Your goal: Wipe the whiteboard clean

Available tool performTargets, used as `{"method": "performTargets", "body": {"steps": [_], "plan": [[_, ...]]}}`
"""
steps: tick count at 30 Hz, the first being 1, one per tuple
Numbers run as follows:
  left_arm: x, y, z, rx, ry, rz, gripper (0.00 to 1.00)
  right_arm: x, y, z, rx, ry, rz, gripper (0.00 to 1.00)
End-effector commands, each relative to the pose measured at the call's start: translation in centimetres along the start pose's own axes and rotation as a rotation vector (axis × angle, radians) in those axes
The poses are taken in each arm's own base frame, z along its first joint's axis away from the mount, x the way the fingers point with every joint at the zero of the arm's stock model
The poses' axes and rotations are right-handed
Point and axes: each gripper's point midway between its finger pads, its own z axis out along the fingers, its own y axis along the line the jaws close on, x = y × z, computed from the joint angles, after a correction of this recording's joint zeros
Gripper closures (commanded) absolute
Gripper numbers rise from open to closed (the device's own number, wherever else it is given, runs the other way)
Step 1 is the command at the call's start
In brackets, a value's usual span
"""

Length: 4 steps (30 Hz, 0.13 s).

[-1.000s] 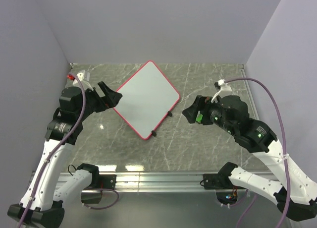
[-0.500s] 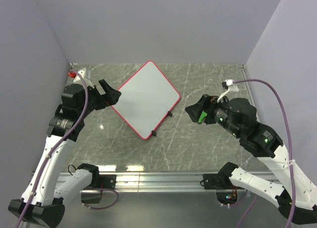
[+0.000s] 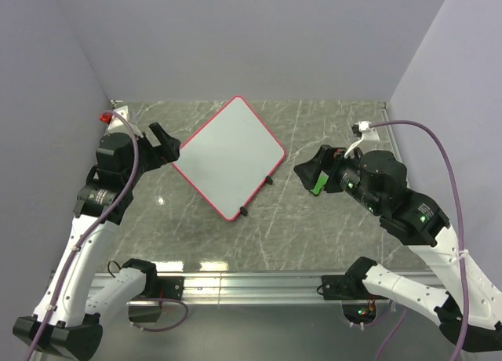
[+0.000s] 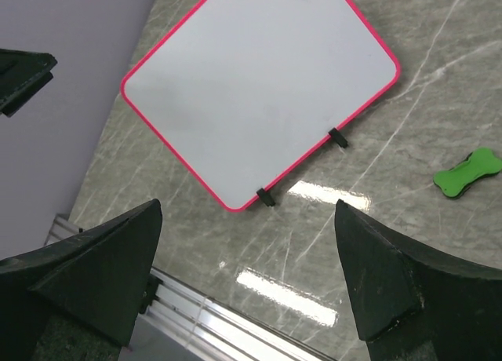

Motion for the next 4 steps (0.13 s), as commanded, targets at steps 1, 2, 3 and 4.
{"method": "performTargets", "body": {"steps": [1,2,3,4], "plan": [[-2.93,-0.78,-0.89,0.014,-0.100,0.020,0.01,-2.22,0.92,-0.23,-0.020,-0.059,-0.008,0.03],[-2.93,-0.63,-0.85,0.006,-0.102,0.018,0.02,-2.13,0.91,0.01,-0.016,-0.054,-0.009,0.03],[-2.99,-0.63,-0.84,0.007,-0.107,0.019,0.03,-2.28,0.97,-0.04,-0.018,-0.058,-0.008,0.03],[-2.85,-0.64,-0.65,0.012,-0.108,0.025,0.01,-2.25,0.82,0.01,-0.010,-0.058,-0.011,0.02]]}}
